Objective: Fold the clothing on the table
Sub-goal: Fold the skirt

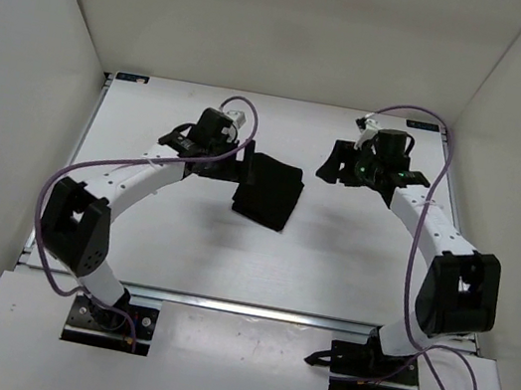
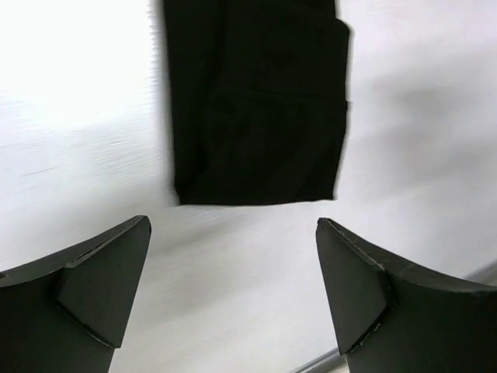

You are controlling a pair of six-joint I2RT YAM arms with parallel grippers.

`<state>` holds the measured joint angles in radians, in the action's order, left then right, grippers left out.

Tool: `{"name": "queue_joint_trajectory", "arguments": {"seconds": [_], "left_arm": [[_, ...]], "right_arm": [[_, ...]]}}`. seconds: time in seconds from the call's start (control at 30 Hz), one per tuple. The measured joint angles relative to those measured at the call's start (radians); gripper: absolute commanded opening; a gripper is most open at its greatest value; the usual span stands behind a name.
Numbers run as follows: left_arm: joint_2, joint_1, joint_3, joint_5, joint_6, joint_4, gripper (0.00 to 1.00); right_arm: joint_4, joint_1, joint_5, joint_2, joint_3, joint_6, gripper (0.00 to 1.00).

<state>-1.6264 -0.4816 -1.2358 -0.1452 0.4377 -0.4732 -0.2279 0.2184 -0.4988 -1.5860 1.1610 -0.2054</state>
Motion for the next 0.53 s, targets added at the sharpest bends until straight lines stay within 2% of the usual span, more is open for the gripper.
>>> {"name": "queue_joint_trajectory", "arguments": {"seconds": [0.13,0.23,0.53], "left_arm": [[0.064,0.021,0.004,0.119,-0.065,-0.124,0.98],[0.095,0.045,0.071,0.183,-0.084,-0.201,0.99],[0.23,0.045,0.225,0.259,-0.089,-0.337,0.99]], "right_arm": [[-0.142,0.011,0.189,0.069,0.017,0.084,0.71],[-0.198,0.016,0.275,0.108,-0.037,0.116,0.75],[-0.23,0.0,0.28,0.155,-0.215,0.05,0.76]]}}
